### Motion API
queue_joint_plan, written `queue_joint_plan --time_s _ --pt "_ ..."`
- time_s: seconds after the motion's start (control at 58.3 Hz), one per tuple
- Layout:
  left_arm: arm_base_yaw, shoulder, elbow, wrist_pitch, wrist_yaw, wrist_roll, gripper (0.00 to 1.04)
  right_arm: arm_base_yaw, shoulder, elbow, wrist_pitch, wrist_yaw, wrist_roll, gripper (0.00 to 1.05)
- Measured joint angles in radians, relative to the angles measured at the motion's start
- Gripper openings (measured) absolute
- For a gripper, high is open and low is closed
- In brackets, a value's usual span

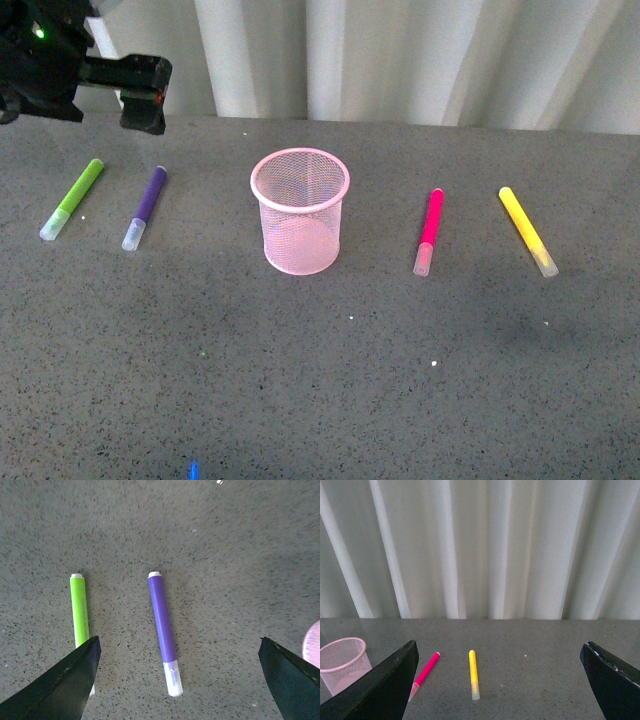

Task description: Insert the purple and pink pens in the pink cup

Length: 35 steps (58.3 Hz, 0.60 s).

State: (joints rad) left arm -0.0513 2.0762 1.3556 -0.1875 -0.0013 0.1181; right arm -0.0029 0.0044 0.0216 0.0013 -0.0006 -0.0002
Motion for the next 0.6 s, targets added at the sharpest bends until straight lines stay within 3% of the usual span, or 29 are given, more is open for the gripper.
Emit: queue_joint_plan --time_s 0.6 --pt "0.033 0.272 0.243 -0.1 -0.013 -0.011 0.98 0.0 0.0 0.0 0.0 0.0 0.0 0.98"
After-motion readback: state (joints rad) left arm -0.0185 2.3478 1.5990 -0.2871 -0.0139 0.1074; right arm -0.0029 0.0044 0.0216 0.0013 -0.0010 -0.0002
